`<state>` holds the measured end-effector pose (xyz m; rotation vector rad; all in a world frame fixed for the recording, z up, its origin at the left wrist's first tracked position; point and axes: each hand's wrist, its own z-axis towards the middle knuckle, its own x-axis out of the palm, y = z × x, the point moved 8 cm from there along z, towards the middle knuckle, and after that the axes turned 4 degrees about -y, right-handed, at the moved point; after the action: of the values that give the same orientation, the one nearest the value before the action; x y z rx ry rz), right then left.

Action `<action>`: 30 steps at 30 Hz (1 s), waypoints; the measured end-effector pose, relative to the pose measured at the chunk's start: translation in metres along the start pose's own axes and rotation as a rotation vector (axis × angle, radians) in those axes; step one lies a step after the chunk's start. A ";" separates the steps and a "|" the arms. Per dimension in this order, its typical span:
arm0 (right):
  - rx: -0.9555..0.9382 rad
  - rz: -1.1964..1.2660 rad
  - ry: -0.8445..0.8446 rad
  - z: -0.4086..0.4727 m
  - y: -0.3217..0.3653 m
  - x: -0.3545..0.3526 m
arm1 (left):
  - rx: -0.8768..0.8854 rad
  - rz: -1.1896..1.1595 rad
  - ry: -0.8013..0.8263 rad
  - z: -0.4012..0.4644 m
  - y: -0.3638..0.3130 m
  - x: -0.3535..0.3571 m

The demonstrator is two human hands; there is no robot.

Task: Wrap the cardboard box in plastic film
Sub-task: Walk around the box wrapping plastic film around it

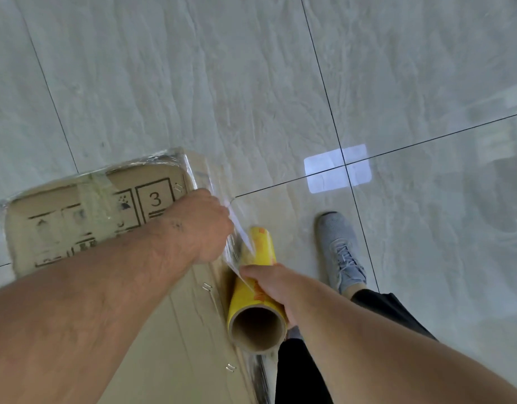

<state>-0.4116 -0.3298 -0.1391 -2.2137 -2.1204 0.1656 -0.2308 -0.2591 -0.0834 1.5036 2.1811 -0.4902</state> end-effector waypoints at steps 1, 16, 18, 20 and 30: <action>0.006 -0.035 0.002 0.001 0.004 0.001 | -0.001 -0.001 0.001 -0.002 -0.003 0.000; 0.133 0.540 0.158 -0.013 -0.039 0.007 | -0.121 -0.129 -0.216 -0.009 -0.027 0.007; 0.119 0.515 0.157 -0.008 -0.037 0.003 | -0.126 -0.238 -0.243 -0.007 -0.033 0.012; 0.080 0.470 0.142 -0.007 -0.035 -0.005 | -0.119 -0.304 -0.242 -0.007 -0.045 0.016; -0.111 0.012 0.044 -0.013 -0.040 -0.006 | -0.162 -0.272 -0.075 -0.021 -0.068 0.000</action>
<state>-0.4500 -0.3337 -0.1209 -2.2669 -2.1438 0.0006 -0.2982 -0.2718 -0.0638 1.0942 2.3158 -0.4359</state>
